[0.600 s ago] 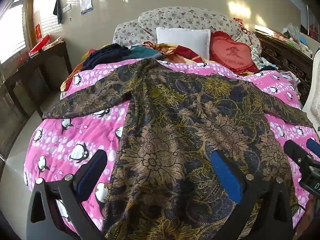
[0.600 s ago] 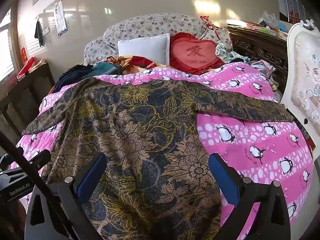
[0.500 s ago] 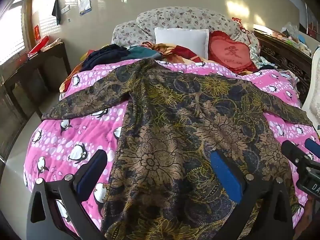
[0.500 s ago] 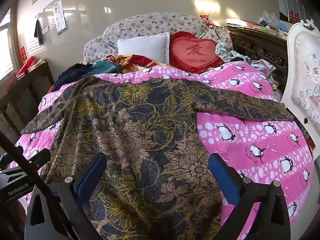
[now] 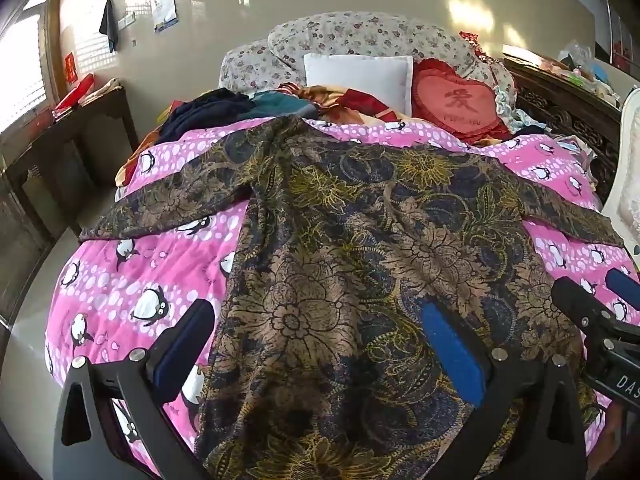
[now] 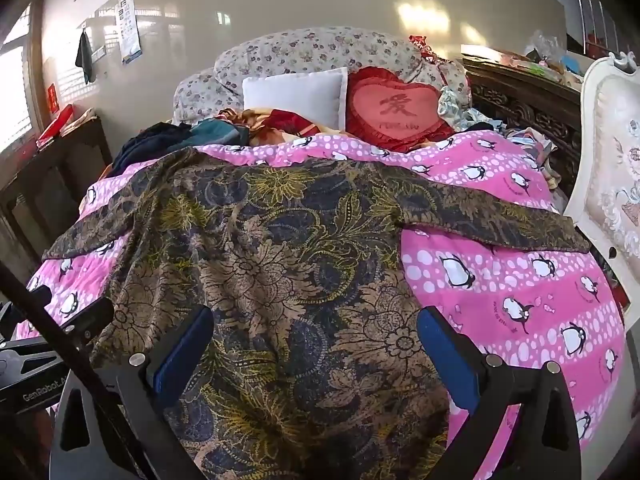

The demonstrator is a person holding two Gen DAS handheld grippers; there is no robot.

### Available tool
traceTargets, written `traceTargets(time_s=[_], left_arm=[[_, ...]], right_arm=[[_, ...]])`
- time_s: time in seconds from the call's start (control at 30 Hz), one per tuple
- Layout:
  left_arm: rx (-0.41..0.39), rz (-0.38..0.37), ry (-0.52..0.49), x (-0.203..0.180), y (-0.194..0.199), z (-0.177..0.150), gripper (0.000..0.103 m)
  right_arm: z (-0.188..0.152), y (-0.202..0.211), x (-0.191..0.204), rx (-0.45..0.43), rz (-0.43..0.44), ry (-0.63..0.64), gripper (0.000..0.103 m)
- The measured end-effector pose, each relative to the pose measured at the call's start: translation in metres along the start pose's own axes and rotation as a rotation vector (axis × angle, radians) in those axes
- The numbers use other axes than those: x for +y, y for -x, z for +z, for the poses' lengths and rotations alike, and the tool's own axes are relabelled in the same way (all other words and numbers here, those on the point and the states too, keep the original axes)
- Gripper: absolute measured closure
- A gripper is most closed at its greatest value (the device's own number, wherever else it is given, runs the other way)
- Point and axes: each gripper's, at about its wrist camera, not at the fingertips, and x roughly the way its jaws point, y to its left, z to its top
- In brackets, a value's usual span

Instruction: Fold small clothes

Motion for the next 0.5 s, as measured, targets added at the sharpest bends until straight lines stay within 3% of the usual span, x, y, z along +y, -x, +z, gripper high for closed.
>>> traceTargets(time_s=[0.5], left_arm=[[0.007,0.003,0.002,0.0006,-0.0046,-0.0041,0.000]], right_arm=[[-0.0019,-0.0024,0.0004,0.006,0.003,-0.002,0.000]])
